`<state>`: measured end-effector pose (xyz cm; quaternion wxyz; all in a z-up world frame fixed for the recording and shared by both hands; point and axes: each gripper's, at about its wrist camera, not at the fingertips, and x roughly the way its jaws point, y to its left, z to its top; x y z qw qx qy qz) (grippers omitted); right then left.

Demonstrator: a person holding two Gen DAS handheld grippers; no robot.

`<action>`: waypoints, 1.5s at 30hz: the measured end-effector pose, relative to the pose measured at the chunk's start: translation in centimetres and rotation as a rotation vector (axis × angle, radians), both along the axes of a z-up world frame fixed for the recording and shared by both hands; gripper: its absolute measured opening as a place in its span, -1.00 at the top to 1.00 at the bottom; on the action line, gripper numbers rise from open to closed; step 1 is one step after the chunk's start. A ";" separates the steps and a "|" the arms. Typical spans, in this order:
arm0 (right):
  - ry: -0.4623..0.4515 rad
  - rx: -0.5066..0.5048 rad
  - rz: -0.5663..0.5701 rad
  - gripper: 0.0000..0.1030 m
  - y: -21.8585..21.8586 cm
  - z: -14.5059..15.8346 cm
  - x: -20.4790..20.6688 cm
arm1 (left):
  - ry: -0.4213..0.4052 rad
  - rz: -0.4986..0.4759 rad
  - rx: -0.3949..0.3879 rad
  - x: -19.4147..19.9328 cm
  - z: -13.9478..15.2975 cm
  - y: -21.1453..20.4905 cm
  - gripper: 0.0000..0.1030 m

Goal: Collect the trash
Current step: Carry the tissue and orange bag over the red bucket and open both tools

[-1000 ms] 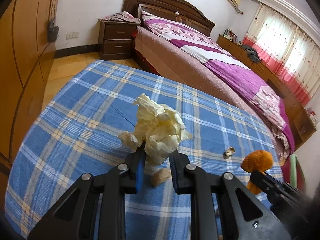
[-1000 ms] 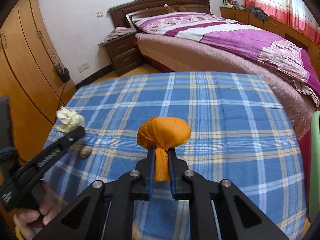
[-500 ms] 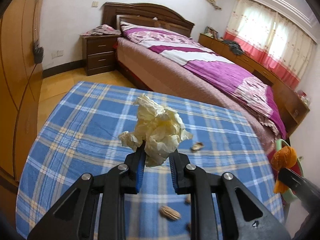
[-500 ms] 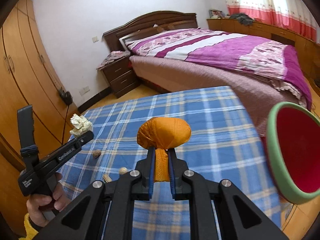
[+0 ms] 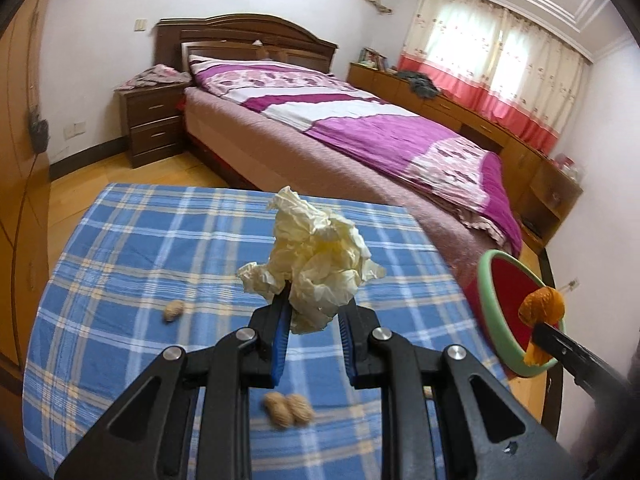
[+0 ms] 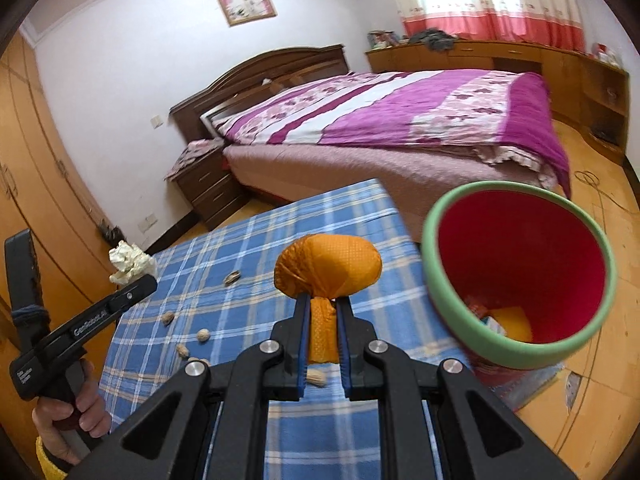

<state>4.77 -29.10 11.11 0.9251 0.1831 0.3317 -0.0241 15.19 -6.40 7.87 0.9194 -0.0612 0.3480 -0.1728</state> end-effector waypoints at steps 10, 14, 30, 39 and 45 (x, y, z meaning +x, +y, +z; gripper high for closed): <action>-0.041 0.038 -0.101 0.73 -5.2 0.1 -3.5 | 0.007 -0.100 0.010 -2.0 0.7 -5.1 0.57; -0.040 0.048 -0.128 0.73 -6.8 -0.2 -4.7 | 0.016 -0.140 0.008 -2.8 0.9 -7.2 0.57; -0.054 0.101 -0.236 0.73 -13.9 -1.8 -7.7 | 0.019 -0.282 0.054 -4.4 1.0 -15.4 0.57; -0.034 0.145 -0.285 0.73 -17.5 -4.0 -8.1 | 0.035 -0.391 0.090 -4.9 -0.4 -20.7 0.57; -0.026 0.162 -0.281 0.72 -19.1 -5.0 -7.1 | 0.046 -0.453 0.114 -4.5 -1.9 -24.2 0.57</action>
